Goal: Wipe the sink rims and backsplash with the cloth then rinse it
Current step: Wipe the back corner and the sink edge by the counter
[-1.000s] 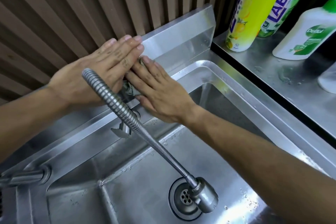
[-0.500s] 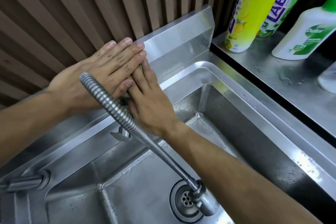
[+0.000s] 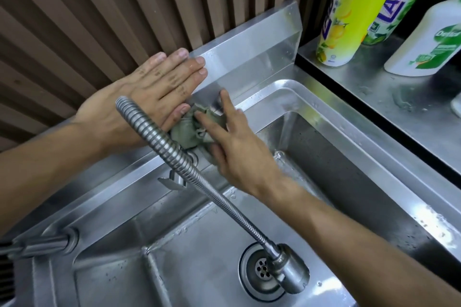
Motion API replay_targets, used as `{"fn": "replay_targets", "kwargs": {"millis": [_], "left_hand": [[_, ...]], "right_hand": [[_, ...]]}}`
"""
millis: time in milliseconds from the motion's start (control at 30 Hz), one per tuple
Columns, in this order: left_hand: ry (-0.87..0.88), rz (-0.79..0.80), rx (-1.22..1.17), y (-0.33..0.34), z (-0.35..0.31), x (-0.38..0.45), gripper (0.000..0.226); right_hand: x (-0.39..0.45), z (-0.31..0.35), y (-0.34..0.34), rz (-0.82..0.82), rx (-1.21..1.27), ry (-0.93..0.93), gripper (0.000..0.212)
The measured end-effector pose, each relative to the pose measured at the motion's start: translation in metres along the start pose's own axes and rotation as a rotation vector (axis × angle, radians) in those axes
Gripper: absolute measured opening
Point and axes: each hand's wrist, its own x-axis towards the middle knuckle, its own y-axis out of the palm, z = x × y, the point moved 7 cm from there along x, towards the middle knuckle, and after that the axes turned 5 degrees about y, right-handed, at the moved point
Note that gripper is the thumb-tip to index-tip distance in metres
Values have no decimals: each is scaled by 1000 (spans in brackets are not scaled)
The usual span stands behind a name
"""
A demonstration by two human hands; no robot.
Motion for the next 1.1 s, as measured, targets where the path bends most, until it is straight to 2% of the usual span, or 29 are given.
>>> {"fn": "replay_targets", "kwargs": {"millis": [100,167,233,333,400,467,600,767,900,967,1067,1100], "left_hand": [[-6,14,-6,2,0,0,58],[-10,10,1,2,0,-1,57],[-4,6,14,0,-1,0,57],[-2,18,53,0,-2,0,57],[13,36,92,2,-3,0,58],[27,49,140,2,-4,1,59],[77,93,173,0,-5,8,62],[266,182,144,4,3,58,65],[311,179,153,11,6,94,66],[309,182,165,14,4,99,67],[297,178,151,14,2,98,67],[297,175,147,13,1,98,67]], "right_hand": [[3,-5,-18,-206,-190,-58,65],[2,-6,-18,-191,-206,-139,48],[-2,-7,-7,-71,-215,-288,42],[-3,-4,16,250,-266,-575,51],[9,-9,18,367,-300,-597,53],[17,-13,13,386,-301,-572,52],[16,-39,0,311,-355,-367,55],[9,-58,-10,43,-378,-40,53],[6,-60,-9,-171,-239,258,53],[13,-64,-10,-246,-163,385,62],[32,-71,-11,-239,-93,563,75],[40,-73,-15,-240,11,620,78]]}}
